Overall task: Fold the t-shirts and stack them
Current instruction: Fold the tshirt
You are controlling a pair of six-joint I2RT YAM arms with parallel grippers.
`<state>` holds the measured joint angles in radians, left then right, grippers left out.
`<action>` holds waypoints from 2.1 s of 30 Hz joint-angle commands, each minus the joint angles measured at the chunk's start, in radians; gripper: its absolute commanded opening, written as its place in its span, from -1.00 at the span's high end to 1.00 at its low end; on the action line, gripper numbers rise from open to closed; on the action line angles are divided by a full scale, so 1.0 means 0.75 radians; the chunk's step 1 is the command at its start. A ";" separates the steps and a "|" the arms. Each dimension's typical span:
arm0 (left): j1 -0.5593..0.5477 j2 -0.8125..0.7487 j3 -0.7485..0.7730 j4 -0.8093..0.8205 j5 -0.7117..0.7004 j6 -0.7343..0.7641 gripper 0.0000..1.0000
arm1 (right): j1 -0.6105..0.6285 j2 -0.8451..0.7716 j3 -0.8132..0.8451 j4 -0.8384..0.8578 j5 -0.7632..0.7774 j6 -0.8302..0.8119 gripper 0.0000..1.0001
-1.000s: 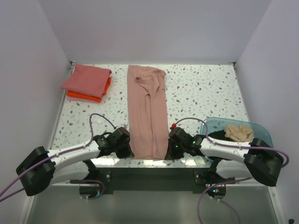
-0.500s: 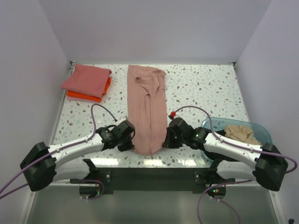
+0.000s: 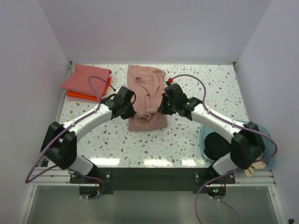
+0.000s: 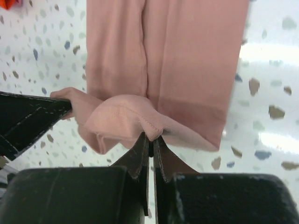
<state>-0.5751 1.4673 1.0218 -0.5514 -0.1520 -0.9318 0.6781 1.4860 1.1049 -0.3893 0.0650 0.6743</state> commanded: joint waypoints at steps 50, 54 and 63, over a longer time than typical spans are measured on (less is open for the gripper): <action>0.245 0.136 -0.268 0.398 0.317 0.220 -0.54 | -0.217 0.242 -0.138 0.161 -0.283 -0.050 -0.87; 0.239 0.230 -0.264 0.418 0.319 0.199 -0.11 | -0.217 0.317 -0.099 0.182 -0.224 -0.052 -0.34; 0.221 0.301 -0.252 0.428 0.299 0.185 0.62 | -0.217 0.430 -0.107 0.241 -0.236 -0.036 0.16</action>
<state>-0.4011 1.6394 0.8394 -0.2211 0.0792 -0.7906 0.5152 1.7622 1.0084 -0.2424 -0.0998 0.6346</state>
